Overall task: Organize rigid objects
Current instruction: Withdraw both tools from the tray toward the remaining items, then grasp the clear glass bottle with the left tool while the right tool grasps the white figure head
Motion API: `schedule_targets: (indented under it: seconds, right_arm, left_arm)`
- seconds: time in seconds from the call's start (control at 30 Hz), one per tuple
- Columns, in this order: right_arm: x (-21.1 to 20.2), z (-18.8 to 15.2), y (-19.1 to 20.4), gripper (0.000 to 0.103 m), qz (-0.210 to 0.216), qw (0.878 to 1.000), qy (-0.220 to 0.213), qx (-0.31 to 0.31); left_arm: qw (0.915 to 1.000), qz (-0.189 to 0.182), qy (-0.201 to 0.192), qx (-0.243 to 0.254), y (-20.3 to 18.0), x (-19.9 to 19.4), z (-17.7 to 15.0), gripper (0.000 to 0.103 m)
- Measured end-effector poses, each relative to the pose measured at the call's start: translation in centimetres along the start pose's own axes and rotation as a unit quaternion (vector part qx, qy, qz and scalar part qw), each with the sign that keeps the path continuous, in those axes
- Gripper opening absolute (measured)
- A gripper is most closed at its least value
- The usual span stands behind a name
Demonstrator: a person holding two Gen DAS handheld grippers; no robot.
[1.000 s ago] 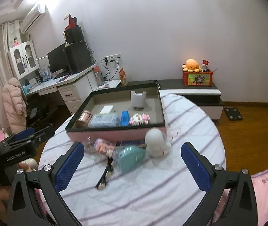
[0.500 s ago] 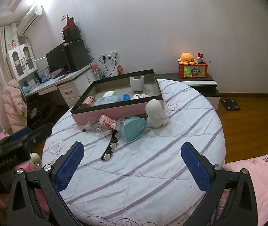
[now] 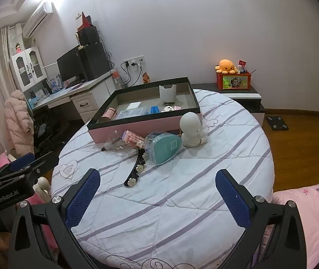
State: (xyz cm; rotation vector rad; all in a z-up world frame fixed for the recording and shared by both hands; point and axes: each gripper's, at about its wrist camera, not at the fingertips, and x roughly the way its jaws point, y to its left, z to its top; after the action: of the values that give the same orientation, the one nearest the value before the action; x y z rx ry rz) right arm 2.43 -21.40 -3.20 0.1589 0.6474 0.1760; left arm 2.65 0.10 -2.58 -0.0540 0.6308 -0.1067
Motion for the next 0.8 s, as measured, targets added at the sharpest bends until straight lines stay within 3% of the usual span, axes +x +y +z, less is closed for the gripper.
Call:
schedule_targets:
  seconds: [0.37, 0.8]
  right_arm:
    - [1.5, -0.2, -0.7, 0.103, -0.006, 1.000, 0.015, 0.004]
    - [6.6, 1.6, -3.5, 0.103, -0.037, 0.998, 0.045, 0.009]
  left_arm:
    - [0.9995, -0.001, 0.033, -0.003, 0.4, 3.4, -0.6, 0.103]
    - [0.9925, -0.015, 0.121, -0.010, 0.2, 14.0, 0.6, 0.103]
